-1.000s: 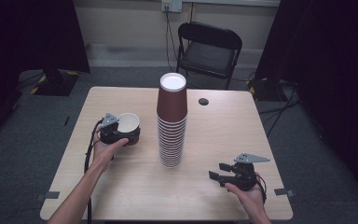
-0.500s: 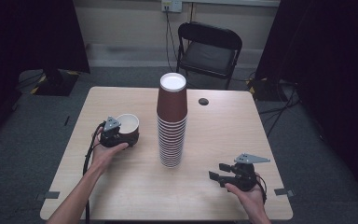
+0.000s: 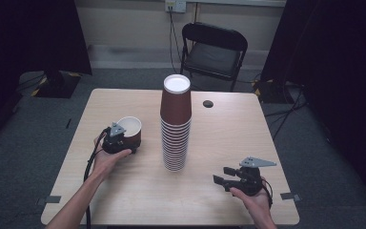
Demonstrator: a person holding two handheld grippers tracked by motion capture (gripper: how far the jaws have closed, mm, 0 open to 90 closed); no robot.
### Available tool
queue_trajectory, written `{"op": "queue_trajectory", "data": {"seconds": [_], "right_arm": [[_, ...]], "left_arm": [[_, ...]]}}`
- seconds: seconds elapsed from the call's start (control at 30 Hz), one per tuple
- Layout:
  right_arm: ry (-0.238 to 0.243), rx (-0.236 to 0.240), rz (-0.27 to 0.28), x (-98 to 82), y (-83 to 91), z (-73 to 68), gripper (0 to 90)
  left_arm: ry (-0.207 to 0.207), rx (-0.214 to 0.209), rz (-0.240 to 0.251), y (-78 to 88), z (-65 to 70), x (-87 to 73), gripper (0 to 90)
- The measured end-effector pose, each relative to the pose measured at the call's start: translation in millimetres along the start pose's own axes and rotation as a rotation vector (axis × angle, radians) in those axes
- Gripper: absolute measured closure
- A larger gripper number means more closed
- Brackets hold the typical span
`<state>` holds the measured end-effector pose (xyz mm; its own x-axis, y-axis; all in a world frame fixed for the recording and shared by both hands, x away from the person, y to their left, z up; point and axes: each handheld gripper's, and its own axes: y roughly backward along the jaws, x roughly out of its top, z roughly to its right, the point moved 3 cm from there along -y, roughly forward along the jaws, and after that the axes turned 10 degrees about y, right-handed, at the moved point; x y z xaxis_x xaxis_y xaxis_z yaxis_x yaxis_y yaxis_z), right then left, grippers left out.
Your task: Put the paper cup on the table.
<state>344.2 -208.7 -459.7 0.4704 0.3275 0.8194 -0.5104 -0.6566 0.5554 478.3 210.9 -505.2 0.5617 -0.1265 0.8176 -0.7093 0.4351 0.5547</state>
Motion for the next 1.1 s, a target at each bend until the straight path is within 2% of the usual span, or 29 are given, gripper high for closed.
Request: {"op": "queue_trajectory", "data": {"seconds": [0.07, 0.1, 0.17, 0.23, 0.4, 0.43, 0.5, 0.53, 0.57, 0.63, 0.77, 0.9, 1.1], "right_arm": [[0.001, -0.001, 0.0, 0.2, 0.4, -0.3, 38.0], [0.0, 0.0, 0.001, 0.3, 0.9, -0.2, 38.0], [-0.002, -0.001, 0.003, 0.1, 0.8, 0.4, 38.0], [-0.001, -0.001, 0.002, -0.2, 0.6, 1.2, 38.0], [-0.001, -0.002, 0.0, -0.3, 0.0, 1.7, 37.7], [0.0, -0.004, 0.002, 0.1, 0.5, 1.4, 37.7], [-0.001, -0.007, 0.002, -0.1, 1.2, 1.6, 37.6], [-0.001, -0.007, 0.002, -0.1, 1.2, 1.6, 37.6], [-0.003, -0.006, 0.004, -0.6, 1.4, 2.8, 36.9], [-0.008, -0.004, 0.012, -0.8, 1.5, 4.4, 36.4], [-0.01, -0.016, 0.018, -0.9, 2.1, 6.6, 35.3], [-0.009, -0.036, 0.015, -1.8, 2.9, 9.0, 33.9], [-0.019, -0.046, 0.018, -1.9, 3.3, 10.8, 33.8]], "left_arm": [[0.012, -0.005, 0.0, 0.5, -2.3, -0.5, 15.4], [0.032, 0.005, -0.005, 2.0, -4.0, -1.3, 15.4], [0.036, 0.012, 0.003, 3.5, -4.1, -1.8, 15.5], [-0.002, 0.017, 0.02, 8.3, -1.0, -4.2, 15.3], [0.0, 0.037, 0.0, 10.4, 0.9, -6.9, 15.6], [0.014, 0.034, 0.017, 12.6, 1.8, -6.2, 15.5], [0.021, 0.029, 0.017, 14.3, 1.7, -5.8, 15.6], [0.04, 0.024, 0.029, 15.2, 2.1, -5.4, 15.6], [0.043, 0.013, 0.021, 18.8, -0.6, -5.2, 15.6], [0.039, 0.018, 0.012, 22.3, -3.1, -6.0, 15.5], [0.06, 0.015, 0.026, 29.6, -5.9, -7.1, 15.5], [0.036, 0.018, 0.025, 40.8, -5.6, -8.1, 15.6], [0.041, -0.008, 0.025, 57.0, -1.7, -4.1, 15.8]]}}
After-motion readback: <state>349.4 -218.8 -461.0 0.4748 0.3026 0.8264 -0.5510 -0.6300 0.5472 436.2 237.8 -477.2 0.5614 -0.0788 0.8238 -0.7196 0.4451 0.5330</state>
